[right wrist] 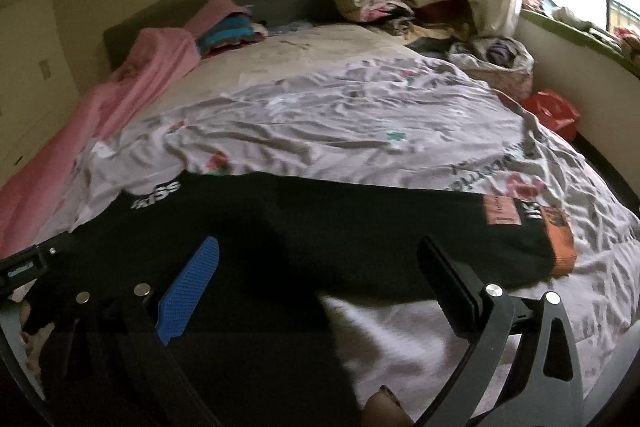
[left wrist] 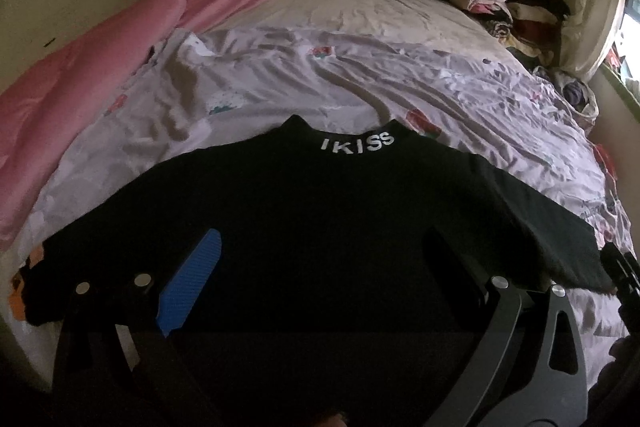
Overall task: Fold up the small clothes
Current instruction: 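Move the right tool to the orange sleeve cuff and grasp it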
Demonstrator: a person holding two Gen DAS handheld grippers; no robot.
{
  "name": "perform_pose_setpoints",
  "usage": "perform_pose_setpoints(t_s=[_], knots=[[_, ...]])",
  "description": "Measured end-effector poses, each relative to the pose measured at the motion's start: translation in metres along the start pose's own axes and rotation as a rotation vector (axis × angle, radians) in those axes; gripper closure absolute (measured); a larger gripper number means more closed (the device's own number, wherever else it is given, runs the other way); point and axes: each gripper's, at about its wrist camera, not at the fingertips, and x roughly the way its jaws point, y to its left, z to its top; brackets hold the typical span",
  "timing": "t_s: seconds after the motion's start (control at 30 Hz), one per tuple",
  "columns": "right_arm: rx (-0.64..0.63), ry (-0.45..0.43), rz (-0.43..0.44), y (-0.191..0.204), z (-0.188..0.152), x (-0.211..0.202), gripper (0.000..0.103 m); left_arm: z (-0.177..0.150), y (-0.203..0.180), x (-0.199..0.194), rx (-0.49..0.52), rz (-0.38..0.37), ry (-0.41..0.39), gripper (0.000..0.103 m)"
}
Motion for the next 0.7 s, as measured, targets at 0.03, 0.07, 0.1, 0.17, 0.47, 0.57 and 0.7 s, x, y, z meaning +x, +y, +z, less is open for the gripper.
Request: perform_pose_setpoints(t_s=[0.03, 0.07, 0.1, 0.17, 0.47, 0.57, 0.7], knots=[[0.011, 0.001, -0.014, -0.006, 0.001, 0.001, 0.004, 0.001, -0.001, 0.003, 0.000, -0.005, 0.005, 0.008], [0.029, -0.001, -0.027, -0.014, 0.002, 0.003, 0.004, 0.003, -0.003, 0.006, 0.001, -0.009, 0.010, 0.008], [0.039, 0.000, -0.035, -0.018, 0.003, 0.004, 0.004, 0.004, -0.005, 0.009, 0.003, -0.013, 0.014, 0.008], [0.068, 0.004, -0.063, -0.033, 0.003, 0.008, 0.004, 0.006, -0.009, 0.015, 0.006, -0.016, 0.017, 0.008], [0.186, 0.050, -0.182, -0.095, -0.004, 0.025, 0.004, 0.004, -0.026, 0.047, 0.031, -0.048, 0.030, 0.008], [0.235, 0.070, -0.209, -0.115, -0.010, 0.030, 0.004, -0.001, -0.031, 0.056, 0.057, -0.039, 0.039, 0.008], [0.303, 0.103, -0.241, -0.140, -0.021, 0.037, 0.004, -0.009, -0.029, 0.072, 0.068, -0.026, 0.064, 0.008]])
